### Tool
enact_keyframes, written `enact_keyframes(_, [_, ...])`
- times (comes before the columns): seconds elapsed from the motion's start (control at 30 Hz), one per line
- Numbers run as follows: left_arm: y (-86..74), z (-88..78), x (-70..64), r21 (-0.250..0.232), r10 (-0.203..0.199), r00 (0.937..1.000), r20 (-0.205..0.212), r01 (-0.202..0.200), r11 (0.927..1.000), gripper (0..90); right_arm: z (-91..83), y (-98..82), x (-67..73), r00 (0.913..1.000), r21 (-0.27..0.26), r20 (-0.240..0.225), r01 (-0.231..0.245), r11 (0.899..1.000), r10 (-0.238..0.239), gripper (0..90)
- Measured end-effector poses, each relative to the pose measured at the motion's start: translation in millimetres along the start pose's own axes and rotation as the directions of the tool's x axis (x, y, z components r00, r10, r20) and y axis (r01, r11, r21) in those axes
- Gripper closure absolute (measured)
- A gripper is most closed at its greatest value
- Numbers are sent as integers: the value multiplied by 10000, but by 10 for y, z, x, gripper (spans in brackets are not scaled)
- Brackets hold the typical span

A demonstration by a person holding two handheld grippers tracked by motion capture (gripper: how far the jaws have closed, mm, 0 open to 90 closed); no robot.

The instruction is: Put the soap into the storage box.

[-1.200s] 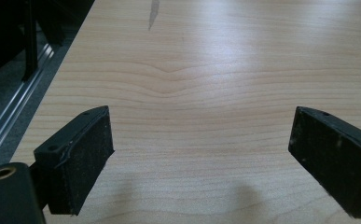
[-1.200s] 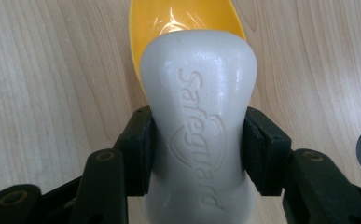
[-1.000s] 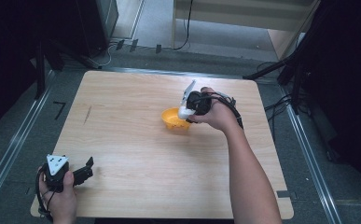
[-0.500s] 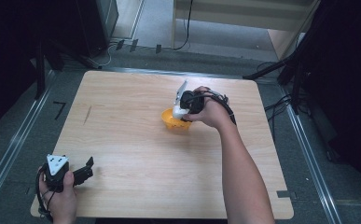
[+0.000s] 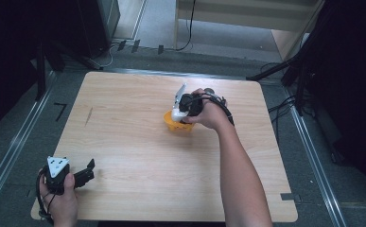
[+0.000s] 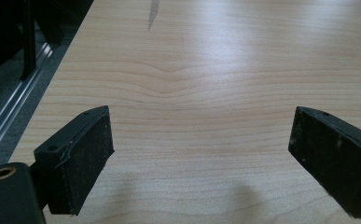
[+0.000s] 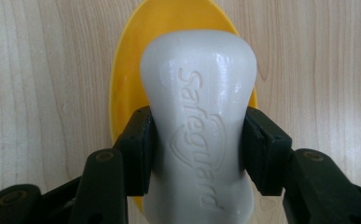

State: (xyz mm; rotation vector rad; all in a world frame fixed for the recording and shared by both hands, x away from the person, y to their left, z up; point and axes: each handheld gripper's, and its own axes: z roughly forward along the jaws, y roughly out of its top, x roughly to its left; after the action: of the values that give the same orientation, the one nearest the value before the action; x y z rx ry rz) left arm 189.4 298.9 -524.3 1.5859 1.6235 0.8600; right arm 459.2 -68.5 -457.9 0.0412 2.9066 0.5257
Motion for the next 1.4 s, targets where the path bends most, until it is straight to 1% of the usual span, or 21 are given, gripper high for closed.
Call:
enact_keyframes(0.03, [1,0,0,-11,-1,10000,3,1,10000,68,16,1,-6,10000,28,0,74,10000,-74,508])
enact_keyframes(0.2, [1,0,1,-6,-6,10000,11,6,10000,68,38,-9,-20,10000,-43,5,50,10000,-50,497])
enact_keyframes(0.23, [1,0,2,-7,-29,10000,14,29,10000,68,15,-8,-25,9998,-136,13,-202,9997,202,452])
enact_keyframes(0.27, [1,0,2,-7,-29,10000,14,29,10000,68,15,-8,-25,9998,-136,13,-202,9997,202,452])
enact_keyframes(0.3, [1,0,4,-20,-30,10000,32,30,10000,68,-28,-7,-40,9992,-382,171,-363,9986,370,438])
enact_keyframes(0.33, [1,0,4,-20,-30,10000,32,30,10000,68,-28,-7,-40,9992,-382,171,-363,9986,370,438])
enact_keyframes(0.37, [1,0,3,-18,-25,10000,21,25,10000,68,-69,-12,-46,9981,-496,231,-556,9972,568,427])
enact_keyframes(0.53, [1,0,7,-18,-40,10000,60,40,10000,68,-129,-40,-35,9974,-473,373,-601,9971,619,420])
enact_keyframes(0.63, [1,1,4,-9,-27,10000,37,27,10000,68,-213,-63,-16,9963,-738,483,-680,9950,717,422])
enact_keyframes(0.8, [1,2,3,-4,-17,10000,26,17,10000,68,-279,-76,38,9959,-806,354,-796,9936,827,441])
enact_keyframes(0.87, [1,3,1,-1,30,10000,12,-30,10000,68,-302,-88,64,9962,-787,419,-733,9942,768,442])
enact_keyframes(0.93, [1,3,-3,3,35,10000,4,-35,10000,68,-323,-124,107,9955,-886,442,-797,9929,839,443])
enact_keyframes(0.97, [1,3,-3,6,33,10000,7,-33,10000,68,-326,-153,121,9939,-967,392,-993,9903,1035,440])
enact_keyframes(1.0, [1,3,-3,6,33,10000,7,-33,10000,68,-325,-172,128,9935,-1019,367,-1032,9894,1074,442])
enact_keyframes(1.03, [1,3,-3,4,37,10000,4,-37,10000,68,-329,-208,148,9921,-995,366,-1157,9883,1198,442])
enact_keyframes(1.07, [1,4,-5,2,39,10000,-1,-39,10000,68,-329,-208,148,9921,-995,366,-1157,9883,1198,442])
enact_keyframes(1.1, [1,5,-8,10,45,10000,-11,-45,10000,68,-332,-272,167,9892,-1041,349,-1378,9850,1421,441])
enact_keyframes(1.17, [1,5,-9,3,59,10000,-3,-59,10000,68,-347,-339,183,9873,-1045,324,-1512,9830,1553,437])
enact_keyframes(1.2, [1,5,-9,3,59,10000,-3,-59,10000,68,-347,-339,183,9873,-1045,324,-1512,9830,1553,437])
enact_keyframes(1.23, [1,7,-11,-1,47,10000,-18,-47,10000,68,-359,-398,204,9848,-1130,333,-1658,9797,1705,434])
enact_keyframes(1.4, [3,8,-14,31,95,10000,-29,-95,10000,68,-373,-506,265,9837,-1026,355,-1721,9797,1765,417])
